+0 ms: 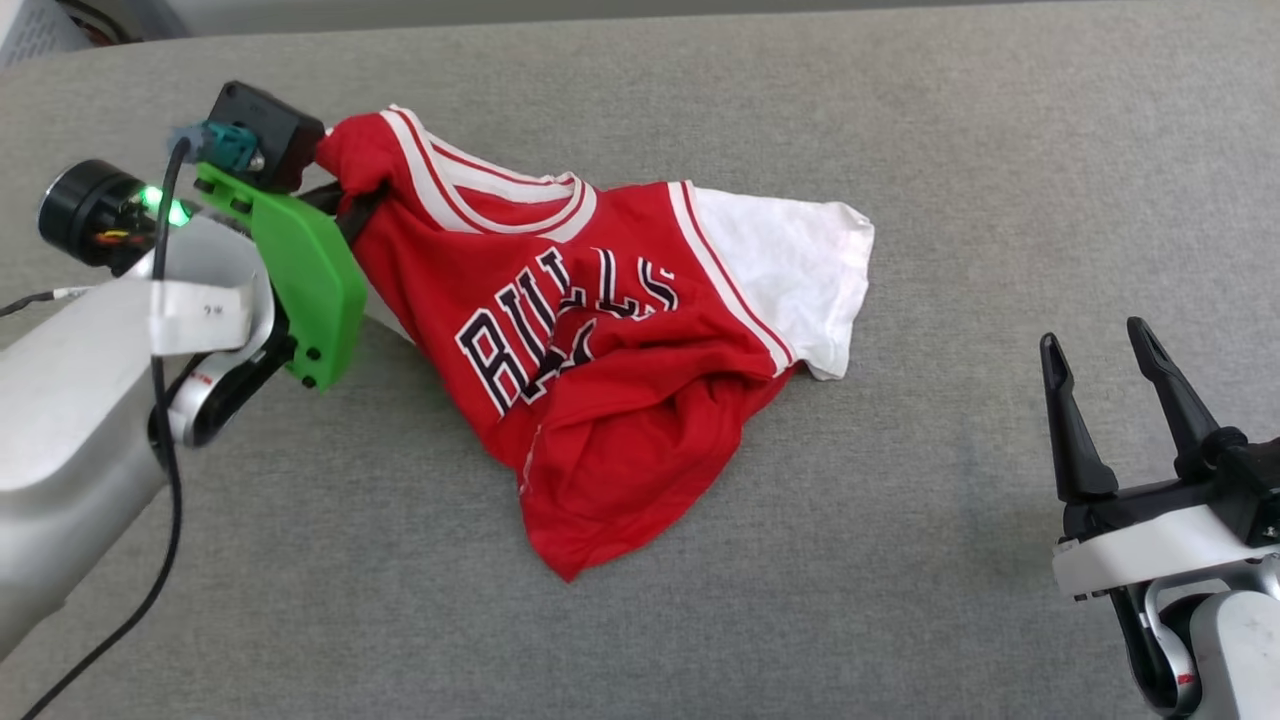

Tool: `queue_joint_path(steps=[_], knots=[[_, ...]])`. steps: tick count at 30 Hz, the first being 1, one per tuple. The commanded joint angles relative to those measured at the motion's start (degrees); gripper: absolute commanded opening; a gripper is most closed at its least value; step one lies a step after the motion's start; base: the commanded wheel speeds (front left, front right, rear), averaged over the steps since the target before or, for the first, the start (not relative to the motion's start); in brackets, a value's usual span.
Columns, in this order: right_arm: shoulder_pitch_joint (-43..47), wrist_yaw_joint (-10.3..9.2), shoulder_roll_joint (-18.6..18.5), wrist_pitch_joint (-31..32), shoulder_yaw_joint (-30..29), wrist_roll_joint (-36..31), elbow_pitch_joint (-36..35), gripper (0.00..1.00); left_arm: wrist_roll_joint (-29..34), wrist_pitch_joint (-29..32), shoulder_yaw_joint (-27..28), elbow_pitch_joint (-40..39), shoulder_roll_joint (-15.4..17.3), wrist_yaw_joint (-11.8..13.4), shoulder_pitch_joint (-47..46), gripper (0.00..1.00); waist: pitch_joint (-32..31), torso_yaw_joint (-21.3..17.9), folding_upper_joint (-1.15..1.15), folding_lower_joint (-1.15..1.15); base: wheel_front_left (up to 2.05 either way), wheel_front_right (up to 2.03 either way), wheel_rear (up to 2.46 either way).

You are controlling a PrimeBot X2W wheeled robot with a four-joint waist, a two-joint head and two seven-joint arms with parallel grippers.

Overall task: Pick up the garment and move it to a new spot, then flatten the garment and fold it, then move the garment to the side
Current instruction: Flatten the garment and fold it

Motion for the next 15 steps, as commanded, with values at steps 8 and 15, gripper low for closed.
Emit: queue_joint_path(steps=[8, 15], knots=[[-2.43, -0.05, 0.53, -0.52, 0.13, -0.70, 0.34, 1.00, -0.15, -2.64, -1.65, 13.84, -9.72, -2.87, -1.47, 0.00, 4.89, -4.59, 0.00, 0.00, 0.00, 0.00, 0.00], [-2.76, -0.05, 0.71, -0.52, -0.14, -1.11, 0.56, 1.00, -0.80, -4.89, -3.87, 26.94, -16.95, -6.01, 0.46, 0.00, 5.27, -5.17, 0.00, 0.00, 0.00, 0.00, 0.00]])
